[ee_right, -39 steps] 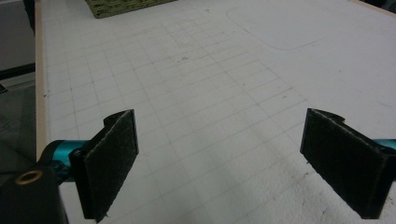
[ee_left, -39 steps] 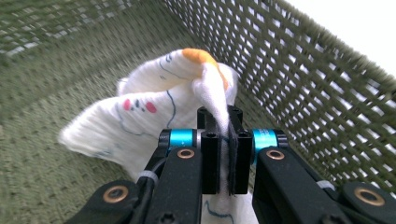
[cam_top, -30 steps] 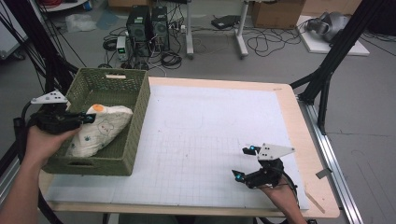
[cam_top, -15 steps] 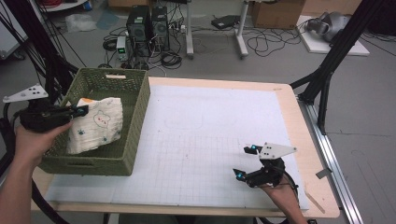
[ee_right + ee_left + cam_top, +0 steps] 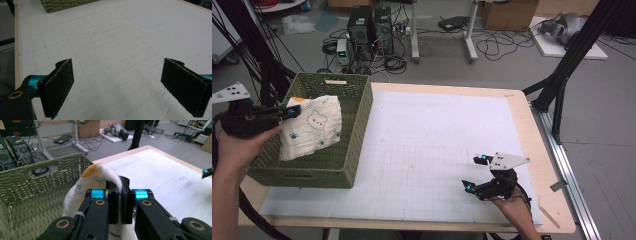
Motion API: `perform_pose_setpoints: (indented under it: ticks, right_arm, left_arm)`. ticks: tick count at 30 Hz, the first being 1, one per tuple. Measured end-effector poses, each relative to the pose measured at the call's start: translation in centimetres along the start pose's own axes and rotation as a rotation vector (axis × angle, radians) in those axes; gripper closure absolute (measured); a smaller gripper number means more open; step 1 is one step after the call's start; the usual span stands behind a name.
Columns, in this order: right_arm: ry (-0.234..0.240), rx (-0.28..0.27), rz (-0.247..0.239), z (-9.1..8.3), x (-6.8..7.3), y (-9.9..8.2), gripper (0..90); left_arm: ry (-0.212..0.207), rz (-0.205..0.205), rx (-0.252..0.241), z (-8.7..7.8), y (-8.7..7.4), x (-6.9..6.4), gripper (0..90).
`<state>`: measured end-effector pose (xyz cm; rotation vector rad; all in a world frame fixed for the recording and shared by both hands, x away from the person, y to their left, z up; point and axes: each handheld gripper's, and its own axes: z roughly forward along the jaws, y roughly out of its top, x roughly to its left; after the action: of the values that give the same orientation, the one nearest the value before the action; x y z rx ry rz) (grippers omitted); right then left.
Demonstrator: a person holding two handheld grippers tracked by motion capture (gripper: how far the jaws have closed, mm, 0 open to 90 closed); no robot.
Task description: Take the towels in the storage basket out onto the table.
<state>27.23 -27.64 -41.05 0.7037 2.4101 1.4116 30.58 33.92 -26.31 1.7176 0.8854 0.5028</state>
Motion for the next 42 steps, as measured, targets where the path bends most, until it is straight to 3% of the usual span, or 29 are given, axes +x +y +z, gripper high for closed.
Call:
perform_pose_setpoints:
  ticks: [9,18,23,29,42]
  right_arm:
    - [-0.001,0.002,-0.001,0.0,0.0,0.0,10.6]
    - [0.000,0.001,0.000,0.0,0.0,0.0,10.6]
    - [-0.002,0.000,-0.002,0.0,0.0,0.0,10.6]
    - [-0.002,-0.001,-0.003,0.0,0.0,0.0,10.6]
    - [-0.010,-0.009,-0.002,-0.1,-0.1,0.1,10.6]
  left_arm:
    - [-0.014,0.036,-0.031,-0.4,1.7,-1.2,86.5]
    - [-0.040,0.045,-0.049,-0.2,2.6,-2.1,86.6]
    - [-0.080,0.054,-0.076,0.1,3.3,-3.0,86.5]
    - [-0.104,0.089,-0.071,1.0,4.4,-4.3,86.6]
    - [-0.201,0.121,-0.092,3.9,6.0,-7.6,86.5]
